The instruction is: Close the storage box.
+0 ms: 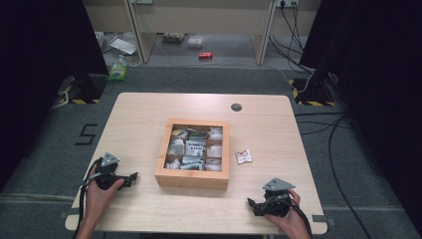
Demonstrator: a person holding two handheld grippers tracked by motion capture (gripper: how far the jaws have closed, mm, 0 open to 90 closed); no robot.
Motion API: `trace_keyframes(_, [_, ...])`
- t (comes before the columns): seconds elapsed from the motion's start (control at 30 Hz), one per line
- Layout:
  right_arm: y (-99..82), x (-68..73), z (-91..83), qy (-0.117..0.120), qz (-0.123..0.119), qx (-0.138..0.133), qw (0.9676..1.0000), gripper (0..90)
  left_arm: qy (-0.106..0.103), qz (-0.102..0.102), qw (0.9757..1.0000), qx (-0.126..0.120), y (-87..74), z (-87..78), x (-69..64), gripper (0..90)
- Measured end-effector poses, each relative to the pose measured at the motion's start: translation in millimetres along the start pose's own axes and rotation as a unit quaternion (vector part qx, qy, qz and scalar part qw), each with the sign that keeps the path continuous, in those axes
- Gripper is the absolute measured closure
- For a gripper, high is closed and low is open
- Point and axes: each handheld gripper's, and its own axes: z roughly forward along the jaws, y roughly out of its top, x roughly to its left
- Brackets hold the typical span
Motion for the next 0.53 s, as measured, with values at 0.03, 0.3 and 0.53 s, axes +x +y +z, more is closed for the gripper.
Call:
trace_keyframes(0.03, [-0.5, 0.1, 0.7, 0.002, -0.002, -0.003, 1.0, 4.4, 0.0, 0.0, 1.0, 0.0, 0.0, 0.0, 0.0, 0.0])
trace_keyframes(0.3, [-0.8, -1.0, 1.9, 0.007, -0.007, -0.005, 0.9999, 3.2, 0.0, 0.0, 1.0, 0.0, 0.0, 0.0, 0.0, 0.0])
trace_keyframes(0.53, [-0.6, -1.2, 2.0, 0.008, -0.007, -0.004, 0.9999, 2.9, 0.0, 0.0, 1.0, 0.0, 0.0, 0.0, 0.1, 0.0])
